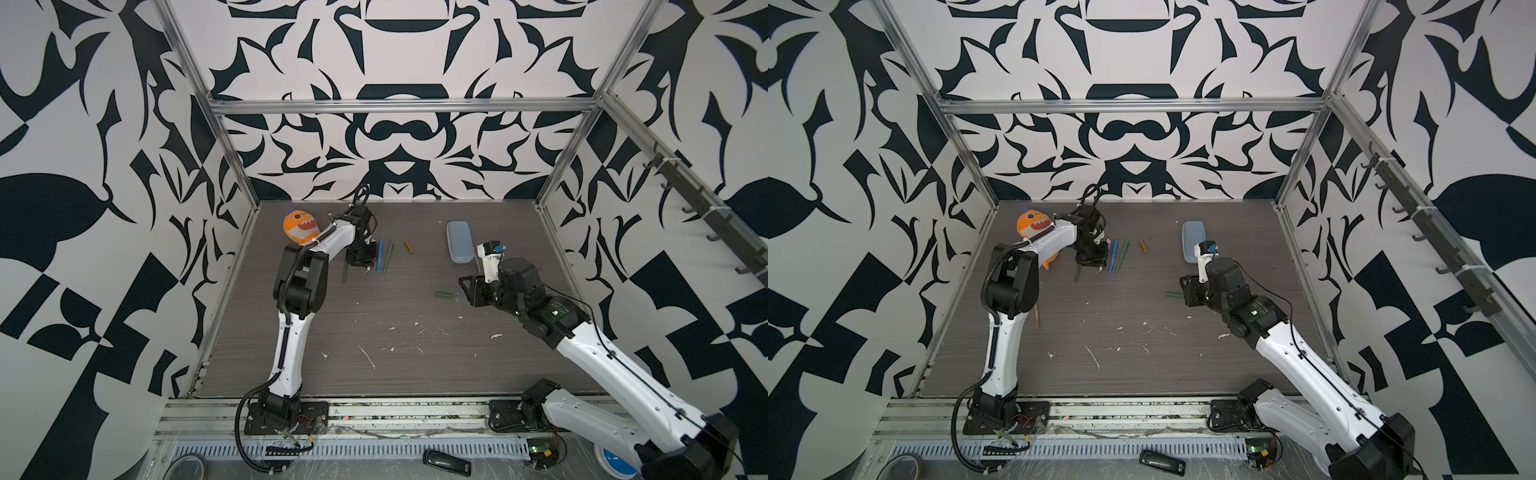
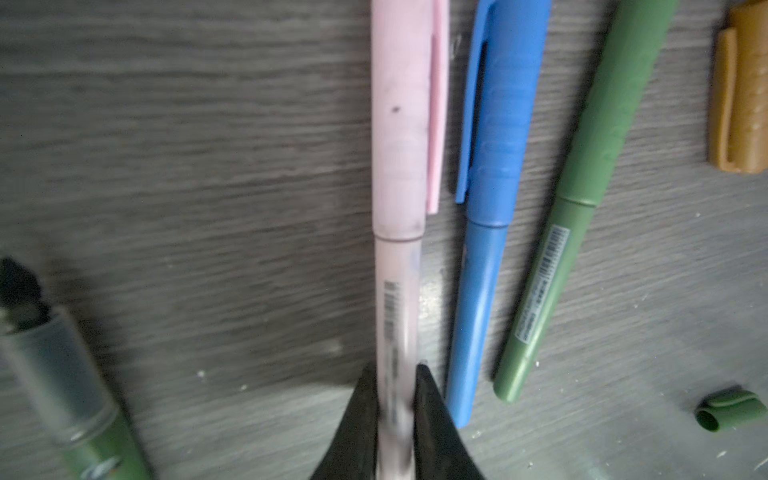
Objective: Insert the pens into the pen caps
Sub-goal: 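Lower the capped pink pen onto the table with the left gripper while right gripper withdraws, then move the left gripper over the green fountain pen and grasp it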
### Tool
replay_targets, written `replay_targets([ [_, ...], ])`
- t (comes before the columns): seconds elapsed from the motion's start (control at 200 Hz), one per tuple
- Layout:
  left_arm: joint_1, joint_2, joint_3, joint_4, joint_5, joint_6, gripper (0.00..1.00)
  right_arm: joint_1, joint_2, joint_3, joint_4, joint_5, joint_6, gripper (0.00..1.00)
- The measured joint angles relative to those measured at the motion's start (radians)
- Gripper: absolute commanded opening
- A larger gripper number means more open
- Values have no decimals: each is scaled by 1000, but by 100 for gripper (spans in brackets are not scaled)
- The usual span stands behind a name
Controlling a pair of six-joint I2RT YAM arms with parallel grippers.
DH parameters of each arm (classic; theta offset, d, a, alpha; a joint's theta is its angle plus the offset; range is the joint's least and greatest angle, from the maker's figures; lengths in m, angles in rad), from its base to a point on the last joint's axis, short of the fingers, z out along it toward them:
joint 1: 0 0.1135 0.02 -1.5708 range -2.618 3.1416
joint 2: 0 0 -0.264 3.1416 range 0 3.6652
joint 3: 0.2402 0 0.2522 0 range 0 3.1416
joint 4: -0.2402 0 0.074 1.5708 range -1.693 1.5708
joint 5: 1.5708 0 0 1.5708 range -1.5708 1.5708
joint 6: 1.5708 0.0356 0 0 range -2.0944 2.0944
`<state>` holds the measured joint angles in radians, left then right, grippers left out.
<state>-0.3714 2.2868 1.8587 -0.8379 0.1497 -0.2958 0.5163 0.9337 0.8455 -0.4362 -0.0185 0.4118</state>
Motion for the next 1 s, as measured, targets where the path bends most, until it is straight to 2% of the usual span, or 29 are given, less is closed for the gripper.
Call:
replay_targets([
  [0.46, 0, -3, 41, -43, 3, 13, 31, 0, -82, 9, -75, -3, 9, 38],
  [0.65, 0, -46, 41, -61, -2, 28, 34, 0, -82, 37, -103, -11, 12, 38],
  [0.76, 0, -115, 16, -52, -6, 33, 34, 0, -82, 52, -122, -16, 21, 38],
  [0.88, 0, -259, -89, -17, -23, 35, 35, 0, -80, 56, -153, -18, 39, 37],
  [1.0, 8, -390, -203, 24, -53, 35, 34, 0, -52, 70, -222, 9, 63, 30],
])
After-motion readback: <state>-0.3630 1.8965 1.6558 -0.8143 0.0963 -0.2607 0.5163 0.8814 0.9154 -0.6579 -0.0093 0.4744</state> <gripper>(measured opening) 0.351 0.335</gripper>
